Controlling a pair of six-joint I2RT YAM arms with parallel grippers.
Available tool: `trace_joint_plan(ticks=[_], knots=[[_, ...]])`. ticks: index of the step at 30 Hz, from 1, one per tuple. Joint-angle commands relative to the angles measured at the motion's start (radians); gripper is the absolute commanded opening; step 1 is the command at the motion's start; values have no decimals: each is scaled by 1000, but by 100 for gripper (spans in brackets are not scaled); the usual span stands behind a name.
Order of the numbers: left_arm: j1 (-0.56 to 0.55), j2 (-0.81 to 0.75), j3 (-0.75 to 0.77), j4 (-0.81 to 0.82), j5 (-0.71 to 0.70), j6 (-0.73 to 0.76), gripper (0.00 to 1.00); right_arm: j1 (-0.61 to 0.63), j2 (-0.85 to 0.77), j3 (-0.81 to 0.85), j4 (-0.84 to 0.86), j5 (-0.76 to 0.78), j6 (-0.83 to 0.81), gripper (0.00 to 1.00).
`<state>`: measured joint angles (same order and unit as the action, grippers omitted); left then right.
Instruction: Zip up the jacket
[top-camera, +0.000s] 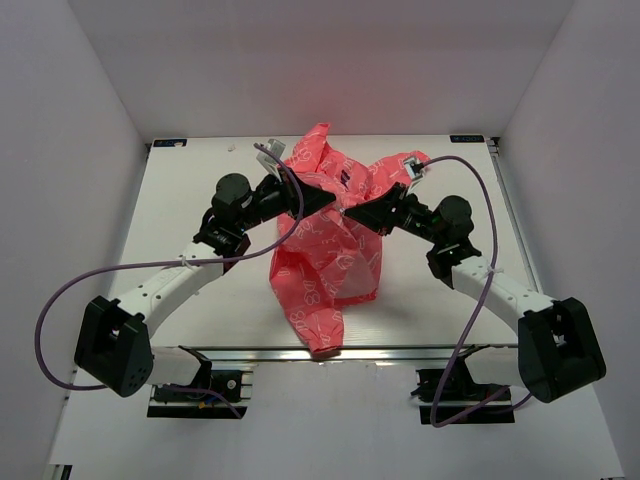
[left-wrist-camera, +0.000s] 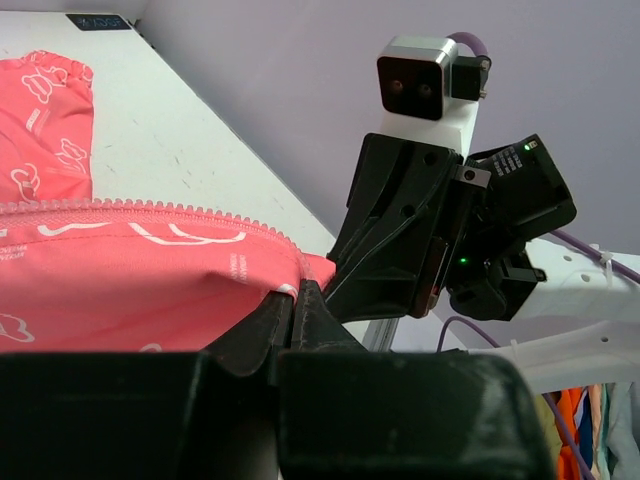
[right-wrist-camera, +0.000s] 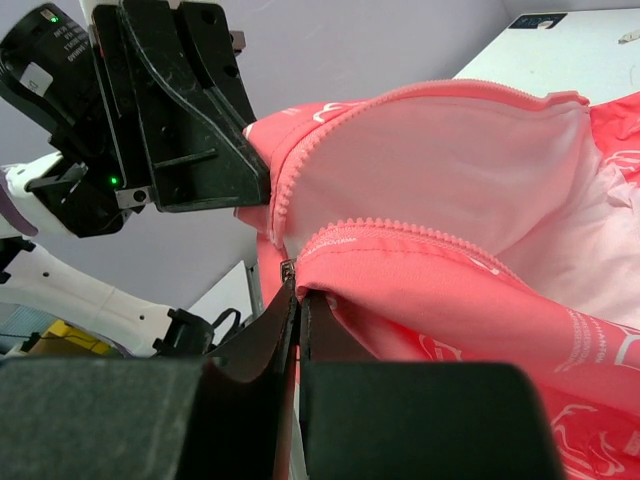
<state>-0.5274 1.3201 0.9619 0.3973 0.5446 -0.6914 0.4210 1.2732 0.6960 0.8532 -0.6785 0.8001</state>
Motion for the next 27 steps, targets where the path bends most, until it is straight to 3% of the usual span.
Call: trace_joint_plan(ticks=[1,9,27], knots=[[-6,-13,-11,72,37,-23,0,-1,9,-4,101,-13,30,0],[-6,-18,-31,67,14,-19,0,-1,8,-26,184,8,80,0],[-6,4,-43,121,52,-48,0,-1,17,-16,165,40,77,0]])
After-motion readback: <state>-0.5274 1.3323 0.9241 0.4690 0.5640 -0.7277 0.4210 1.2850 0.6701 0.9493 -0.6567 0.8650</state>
